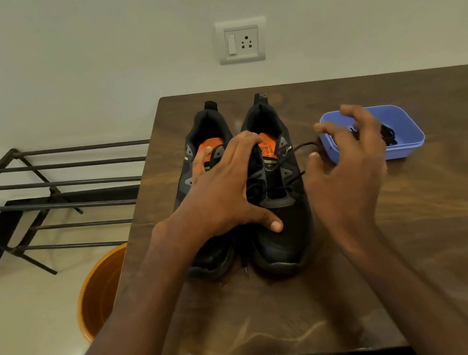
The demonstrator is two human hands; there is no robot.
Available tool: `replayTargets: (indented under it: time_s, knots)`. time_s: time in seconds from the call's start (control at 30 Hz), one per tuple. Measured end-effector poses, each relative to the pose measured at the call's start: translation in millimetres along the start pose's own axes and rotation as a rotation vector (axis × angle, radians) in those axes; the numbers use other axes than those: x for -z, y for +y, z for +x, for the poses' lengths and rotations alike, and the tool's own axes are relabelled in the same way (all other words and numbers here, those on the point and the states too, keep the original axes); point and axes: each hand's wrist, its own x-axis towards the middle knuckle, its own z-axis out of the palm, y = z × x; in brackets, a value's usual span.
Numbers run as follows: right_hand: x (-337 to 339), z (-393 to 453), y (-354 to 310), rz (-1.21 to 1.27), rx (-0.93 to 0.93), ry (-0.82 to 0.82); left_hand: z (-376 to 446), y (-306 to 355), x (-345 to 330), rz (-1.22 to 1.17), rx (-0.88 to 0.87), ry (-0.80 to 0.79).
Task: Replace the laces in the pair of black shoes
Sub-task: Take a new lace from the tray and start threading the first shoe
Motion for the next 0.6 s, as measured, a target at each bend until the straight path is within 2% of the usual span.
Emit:
replayTargets:
  time_s: [0.1, 0.17, 0.23, 0.27, 0.33, 0.43, 0.47, 0.53, 0.6]
  knots:
    - [-8, -6, -5, -0.179, 0.209, -0.273, 0, 1, -1, -0.009, -0.014, 0.018]
    - [-16, -8, -6, -0.215, 0.196, -0.435, -1, 0, -1, -0.008, -0.019, 0.029]
    - [-18, -8, -2, -0.198, 0.167, -0.488, -1, 0, -1, -0.004, -0.02, 0.027]
    - [-18, -8, 1, -0.187, 0.178, -0.457, -1, 0, -2, -0.002, -0.02, 0.024]
    - [-15, -6, 4, -0.066, 0.139, -0.279, -1, 1, -1, -0.006, -0.015, 0.017]
    - [-1, 7, 5, 0.318, -0.171, 0.127, -1, 0, -1, -0.023, 0.002, 0.015]
    - [4, 12, 7, 0.343, -0.214, 0.207, -1, -1, 0, -0.023, 0.005, 0.014]
    - [9, 15, 11, 0.17, -0.126, 0.19, 0, -1, -1, -0.019, 0.007, 0.015]
    - [7, 12, 11, -0.024, 0.065, 0.042, 0, 0, -1, -0.015, 0.009, 0.021]
